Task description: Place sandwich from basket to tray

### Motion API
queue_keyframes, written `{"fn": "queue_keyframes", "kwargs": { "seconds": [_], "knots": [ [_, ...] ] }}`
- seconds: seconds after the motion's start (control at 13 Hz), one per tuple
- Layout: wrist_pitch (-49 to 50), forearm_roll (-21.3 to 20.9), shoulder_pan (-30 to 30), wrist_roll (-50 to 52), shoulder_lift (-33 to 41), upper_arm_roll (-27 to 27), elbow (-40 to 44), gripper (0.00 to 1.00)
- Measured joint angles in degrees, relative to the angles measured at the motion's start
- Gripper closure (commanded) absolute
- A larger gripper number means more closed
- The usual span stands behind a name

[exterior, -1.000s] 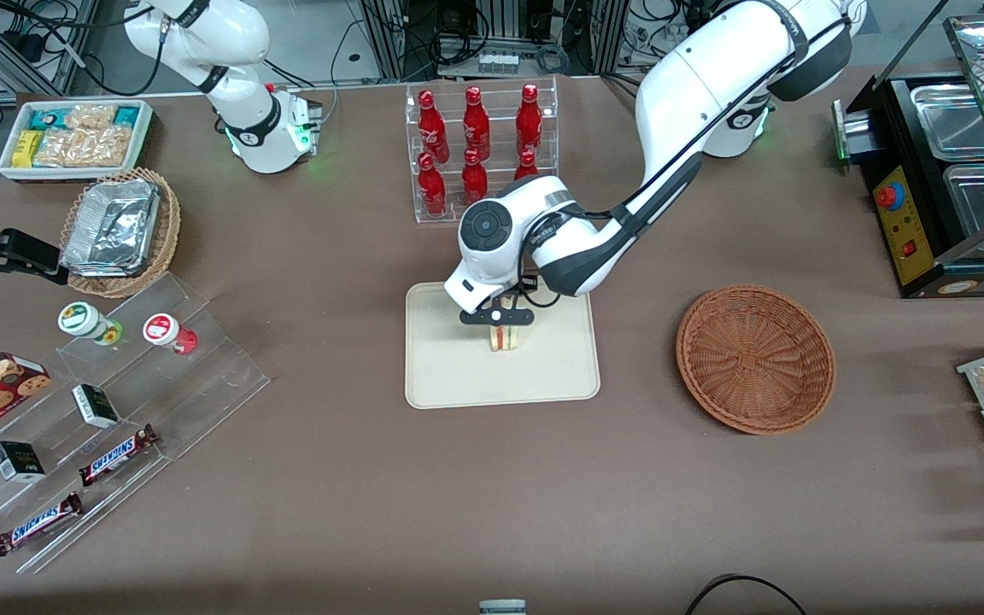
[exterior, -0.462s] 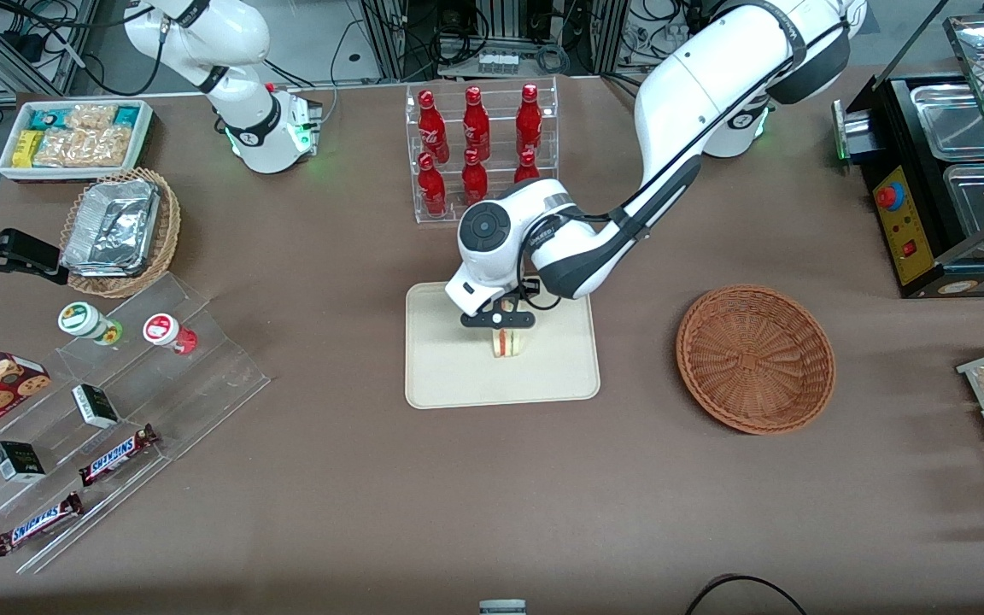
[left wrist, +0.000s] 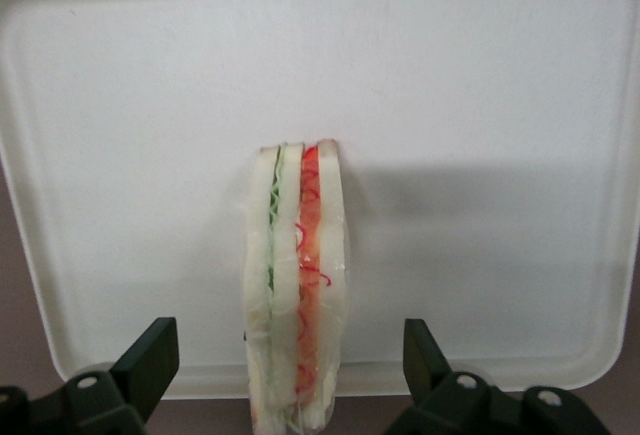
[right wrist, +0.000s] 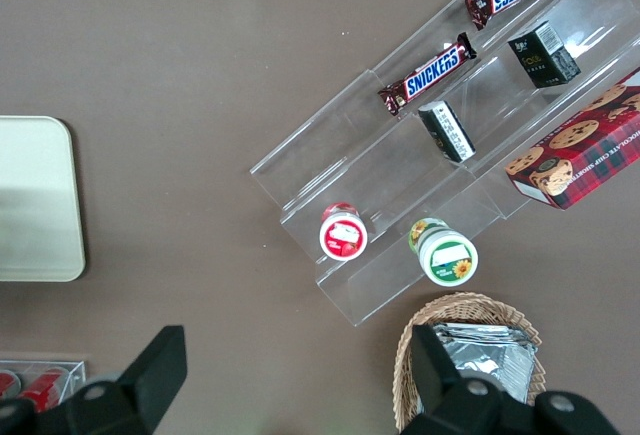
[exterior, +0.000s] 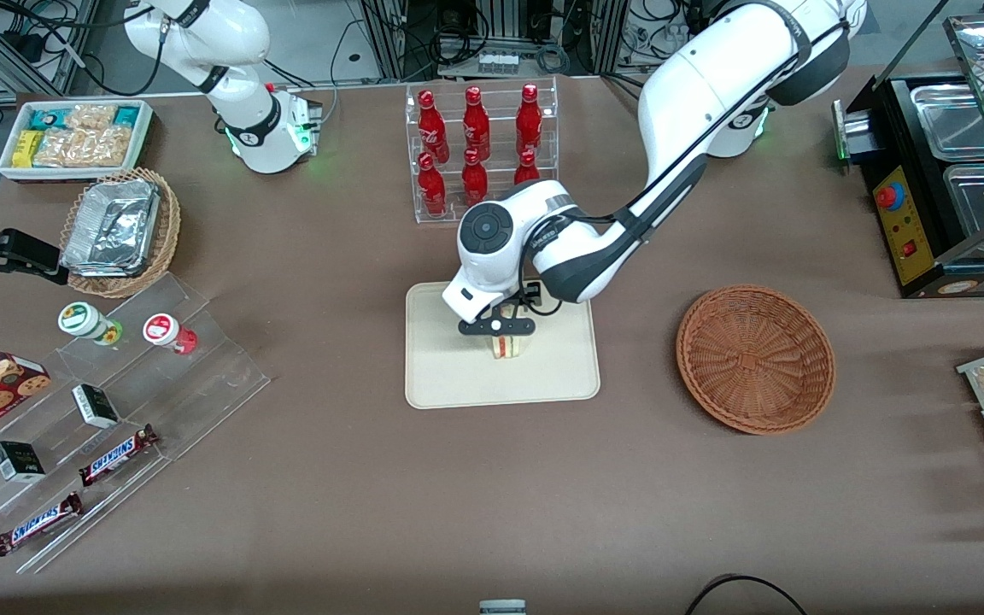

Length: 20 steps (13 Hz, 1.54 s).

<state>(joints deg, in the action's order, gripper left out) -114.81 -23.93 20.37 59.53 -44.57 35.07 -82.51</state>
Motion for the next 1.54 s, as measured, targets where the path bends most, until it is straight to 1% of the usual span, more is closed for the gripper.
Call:
{"fn": "queue_keyframes", "kwargs": {
  "seconds": [0.23, 0.46, 0.62, 0.69, 0.85, 1.0, 1.23, 1.54],
  "knots": [
    [8.4, 0.8, -0.5, 0.7, 3.5, 0.0, 5.3, 0.0],
    [15.7, 2.6, -3.6, 1.0, 9.1, 0.0, 8.2, 0.0],
    [21.0, 5.8, -7.2, 1.0, 13.6, -0.1, 8.6, 0.0],
    [23.4, 7.5, -9.9, 0.7, 15.8, -0.1, 8.5, 0.0],
    [27.0, 10.8, -15.6, -3.5, 19.5, -0.2, 8.6, 0.0],
    [30.0, 12.8, -20.6, -7.9, 22.5, -0.2, 8.5, 0.0],
    [33.6, 13.8, -25.3, -14.0, 26.3, -0.2, 8.5, 0.0],
    [38.1, 14.6, -31.0, -25.0, 30.0, -0.3, 8.2, 0.0]
  ]
}}
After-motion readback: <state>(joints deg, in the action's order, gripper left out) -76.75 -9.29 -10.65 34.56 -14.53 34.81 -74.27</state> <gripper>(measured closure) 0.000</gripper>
